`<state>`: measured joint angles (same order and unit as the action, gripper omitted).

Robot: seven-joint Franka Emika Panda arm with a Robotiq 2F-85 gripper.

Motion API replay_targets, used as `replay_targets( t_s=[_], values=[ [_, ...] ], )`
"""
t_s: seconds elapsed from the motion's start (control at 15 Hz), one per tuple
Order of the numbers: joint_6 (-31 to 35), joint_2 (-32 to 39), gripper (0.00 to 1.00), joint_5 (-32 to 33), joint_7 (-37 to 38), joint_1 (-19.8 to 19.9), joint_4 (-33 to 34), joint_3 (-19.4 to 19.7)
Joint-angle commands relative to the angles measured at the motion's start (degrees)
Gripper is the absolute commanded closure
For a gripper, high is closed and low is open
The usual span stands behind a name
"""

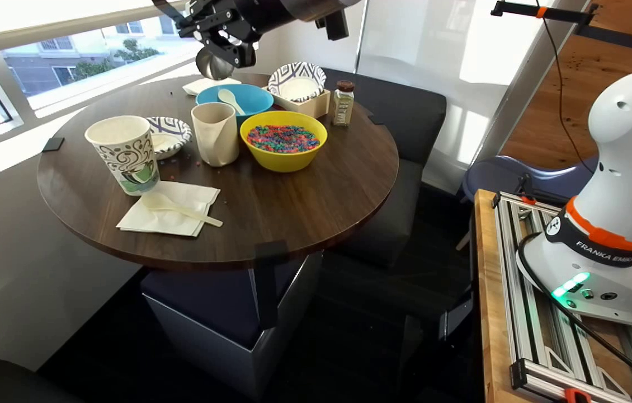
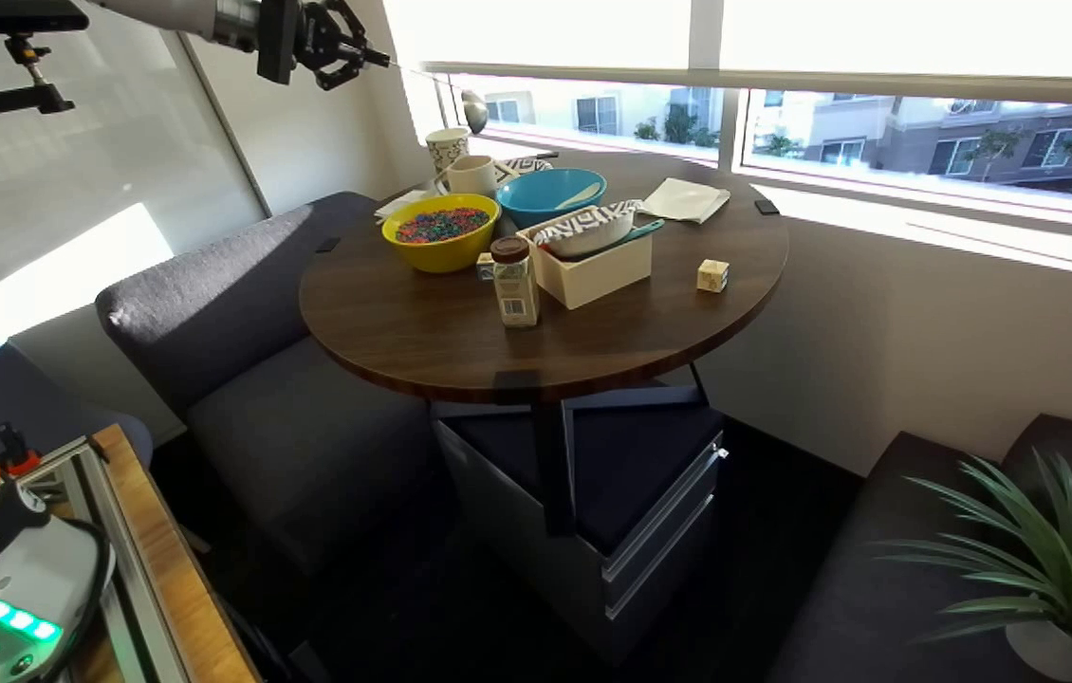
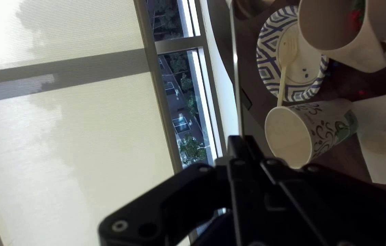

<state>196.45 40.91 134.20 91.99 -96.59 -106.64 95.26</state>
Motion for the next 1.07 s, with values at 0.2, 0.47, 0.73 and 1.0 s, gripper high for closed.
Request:
replay_targets(
  t_s=[0.2, 0.47, 0.73, 1.0],
  values=[
    [12.3, 0.7, 0.99, -9.6, -0.8, -0.1, 1.7, 9.3],
    [22.4, 3.4, 0.99, -11.9, 3.8, 3.9, 3.6, 11.8],
    [32.3, 3.8, 0.99, -12.4, 8.1, 9.2, 5.3, 14.2],
    [37.0, 1.7, 0.99, -13.8, 10.8, 13.9, 5.9, 14.5]
  ],
)
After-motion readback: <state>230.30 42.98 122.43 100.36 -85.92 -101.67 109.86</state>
